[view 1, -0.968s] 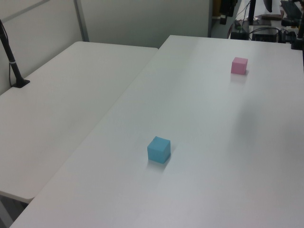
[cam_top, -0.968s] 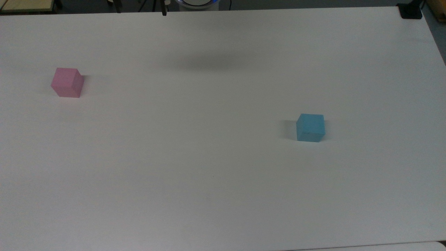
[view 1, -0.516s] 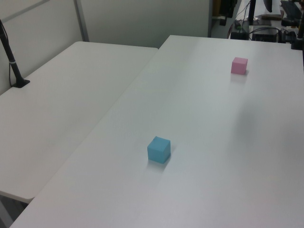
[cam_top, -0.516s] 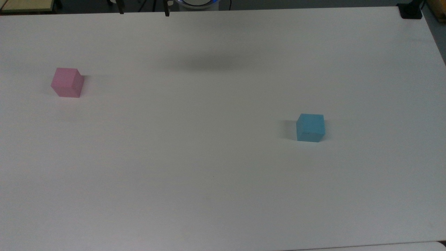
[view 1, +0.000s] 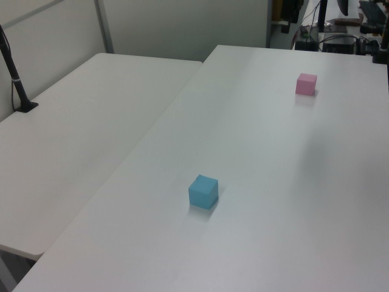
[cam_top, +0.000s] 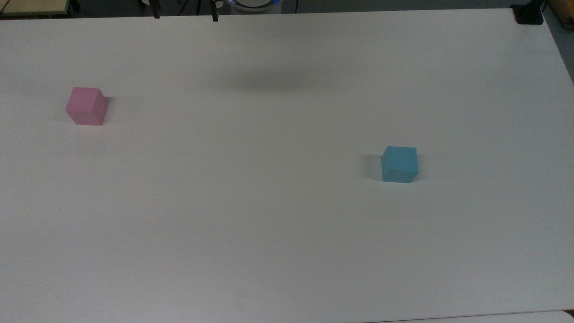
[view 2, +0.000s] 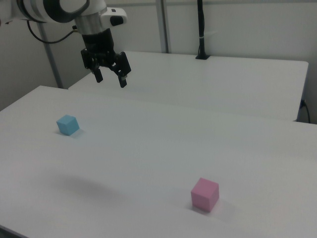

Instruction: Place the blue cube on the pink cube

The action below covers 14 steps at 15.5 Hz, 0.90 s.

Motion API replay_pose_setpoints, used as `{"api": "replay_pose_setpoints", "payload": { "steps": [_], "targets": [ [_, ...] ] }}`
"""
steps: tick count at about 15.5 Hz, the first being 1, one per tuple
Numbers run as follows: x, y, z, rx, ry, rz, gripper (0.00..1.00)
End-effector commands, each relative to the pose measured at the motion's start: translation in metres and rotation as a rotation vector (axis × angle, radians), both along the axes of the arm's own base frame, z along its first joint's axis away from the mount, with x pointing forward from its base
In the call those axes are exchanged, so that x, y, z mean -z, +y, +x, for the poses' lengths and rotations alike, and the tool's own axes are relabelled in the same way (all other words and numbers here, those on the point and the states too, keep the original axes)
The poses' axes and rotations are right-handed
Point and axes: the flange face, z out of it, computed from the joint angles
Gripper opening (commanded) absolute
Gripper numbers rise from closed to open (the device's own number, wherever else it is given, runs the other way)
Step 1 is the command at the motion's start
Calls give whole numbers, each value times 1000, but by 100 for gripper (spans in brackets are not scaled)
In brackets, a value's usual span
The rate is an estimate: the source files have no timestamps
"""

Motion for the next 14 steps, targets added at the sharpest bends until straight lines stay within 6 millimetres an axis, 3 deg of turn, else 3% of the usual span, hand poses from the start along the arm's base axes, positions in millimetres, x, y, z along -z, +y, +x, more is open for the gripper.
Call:
{"api": "replay_pose_setpoints", "payload": {
  "steps": [1,14],
  "targets": [
    [-1,3,-5,-12,13,16,100],
    [-3,2,-5,-21,7,13,100]
  ]
}}
